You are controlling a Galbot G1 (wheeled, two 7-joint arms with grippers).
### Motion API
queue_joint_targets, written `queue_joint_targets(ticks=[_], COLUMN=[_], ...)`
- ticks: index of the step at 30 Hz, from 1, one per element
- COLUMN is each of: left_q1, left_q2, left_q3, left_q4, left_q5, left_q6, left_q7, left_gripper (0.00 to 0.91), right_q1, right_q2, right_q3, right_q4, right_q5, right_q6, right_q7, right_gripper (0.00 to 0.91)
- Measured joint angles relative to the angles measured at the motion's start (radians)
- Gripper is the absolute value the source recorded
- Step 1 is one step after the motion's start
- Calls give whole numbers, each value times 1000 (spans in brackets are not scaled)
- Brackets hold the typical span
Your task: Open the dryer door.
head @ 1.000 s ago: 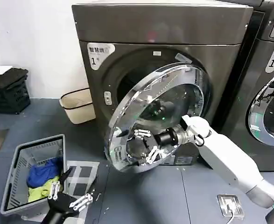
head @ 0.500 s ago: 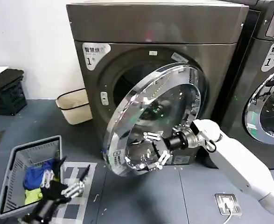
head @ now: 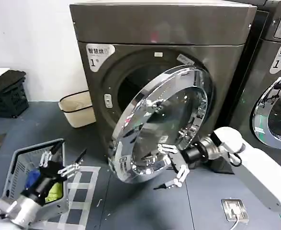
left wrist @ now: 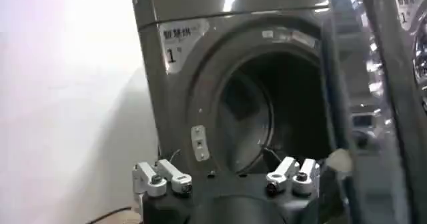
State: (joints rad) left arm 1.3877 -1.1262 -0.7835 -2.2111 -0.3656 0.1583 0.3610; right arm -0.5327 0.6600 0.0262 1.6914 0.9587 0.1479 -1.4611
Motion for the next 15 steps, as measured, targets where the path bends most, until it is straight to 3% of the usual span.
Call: queue_joint_targets(ticks=[8, 15], left_q1=[-154, -268], left_q2=[49, 67], left_q3=[84, 167], left_q4=[89, 177], left_q5=[-26, -39], left_q6=[8, -4], left_q7=[13, 47], left_gripper=[907, 907], right_q1=[-362, -681], right_q2=[-101, -98], right_q3=[350, 693], right_q4=[145, 243], right_q5=[51, 86], right_q6=[31, 28], right_q7=[0, 1], right_gripper=[907, 907])
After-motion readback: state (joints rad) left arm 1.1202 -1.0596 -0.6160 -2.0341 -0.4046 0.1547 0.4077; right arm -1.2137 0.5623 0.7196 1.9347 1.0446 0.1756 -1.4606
